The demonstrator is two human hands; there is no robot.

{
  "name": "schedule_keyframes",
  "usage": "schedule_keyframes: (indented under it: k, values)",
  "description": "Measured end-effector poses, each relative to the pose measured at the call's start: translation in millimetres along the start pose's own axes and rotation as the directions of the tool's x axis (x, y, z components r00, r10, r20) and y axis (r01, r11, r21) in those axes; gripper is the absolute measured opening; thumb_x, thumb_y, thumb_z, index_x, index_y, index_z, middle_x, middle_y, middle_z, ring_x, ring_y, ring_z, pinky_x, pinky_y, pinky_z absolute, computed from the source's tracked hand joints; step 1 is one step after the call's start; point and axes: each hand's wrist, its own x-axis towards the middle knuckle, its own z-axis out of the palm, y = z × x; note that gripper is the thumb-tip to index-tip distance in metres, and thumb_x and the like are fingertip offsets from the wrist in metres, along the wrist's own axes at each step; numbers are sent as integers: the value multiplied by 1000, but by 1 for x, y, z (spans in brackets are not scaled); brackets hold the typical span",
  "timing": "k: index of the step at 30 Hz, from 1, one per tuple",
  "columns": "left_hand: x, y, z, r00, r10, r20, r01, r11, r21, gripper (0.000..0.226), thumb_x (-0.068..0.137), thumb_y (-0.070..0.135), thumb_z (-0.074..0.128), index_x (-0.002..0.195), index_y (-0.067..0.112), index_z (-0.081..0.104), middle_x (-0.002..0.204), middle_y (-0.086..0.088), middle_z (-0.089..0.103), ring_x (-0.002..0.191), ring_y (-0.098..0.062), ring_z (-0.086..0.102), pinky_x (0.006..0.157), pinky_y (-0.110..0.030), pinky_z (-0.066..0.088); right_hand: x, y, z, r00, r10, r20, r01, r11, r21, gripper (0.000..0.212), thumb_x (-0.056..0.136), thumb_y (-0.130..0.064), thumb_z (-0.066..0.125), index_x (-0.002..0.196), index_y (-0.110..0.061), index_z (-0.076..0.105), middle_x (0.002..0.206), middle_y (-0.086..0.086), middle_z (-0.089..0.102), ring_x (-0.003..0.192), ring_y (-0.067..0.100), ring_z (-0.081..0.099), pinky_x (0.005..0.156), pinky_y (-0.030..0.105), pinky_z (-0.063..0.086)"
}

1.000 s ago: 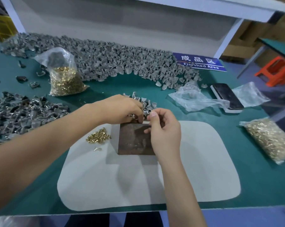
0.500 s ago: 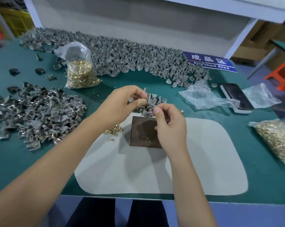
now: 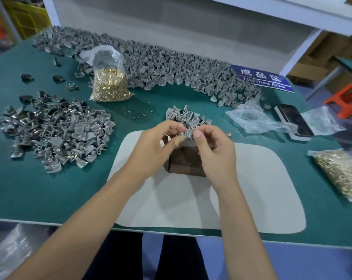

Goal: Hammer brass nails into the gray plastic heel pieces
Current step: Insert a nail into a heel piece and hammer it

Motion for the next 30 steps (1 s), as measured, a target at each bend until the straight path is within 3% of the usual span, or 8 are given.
schedule_keyframes:
  k: [2,4,12,20,24,27,30]
  values:
    - [-3,1,2,1000,5,9,-5,1000,-3,22,94,22,70,107,38,64,98,29,68,100,1,65,85,-9,45,-1,-1,0,999,-47,-1,47,999,-9,8,99,-29,64,94,-33,68,92,-17,71,90,6,67,79,14,47]
    - [-3,3,2,1000,-6,-2,6,1000,-25,22,94,23,71,106,40,63,99,30,68,100,2,66,84,-8,45,-1,-1,0,997,-80,-15,80,997,-17,8,99,-27,65,94,-32,69,93,-17,71,92,8,67,81,12,46]
    - [-5,2,4,999,27,-42,-27,1000,2,15,95,18,70,105,29,71,95,24,72,90,-1,69,79,-12,50,-5,1,3,988,-130,-85,125,991,-55,9,95,-23,68,92,-30,72,92,-15,72,94,15,69,88,42,54]
    - [-8,3,6,994,94,-61,-86,990,112,14,97,15,65,107,25,70,94,23,71,91,-3,69,80,-18,52,-6,3,6,987,-148,-68,139,982,-126,8,93,-25,65,91,-23,72,91,-14,70,92,17,65,88,54,50]
    - [-9,4,8,993,79,-84,-72,993,92,12,98,15,66,107,22,69,95,19,73,91,-3,69,80,-15,50,-7,2,7,989,-137,-56,130,984,-118,7,93,-23,66,90,-22,72,90,-15,69,89,15,65,87,55,49]
    - [-9,3,9,994,83,-77,-74,991,111,11,98,17,66,107,24,69,95,16,73,90,-6,70,79,-21,54,-8,0,7,987,-153,-50,144,978,-149,7,93,-21,66,90,-19,71,89,-14,67,88,15,65,86,55,49]
    - [-8,3,7,995,78,-63,-70,989,131,12,98,19,65,106,28,68,95,18,72,89,-8,69,80,-25,54,-8,1,5,983,-183,-19,176,964,-200,5,93,-15,68,90,-17,72,90,-13,66,88,9,62,85,45,50]
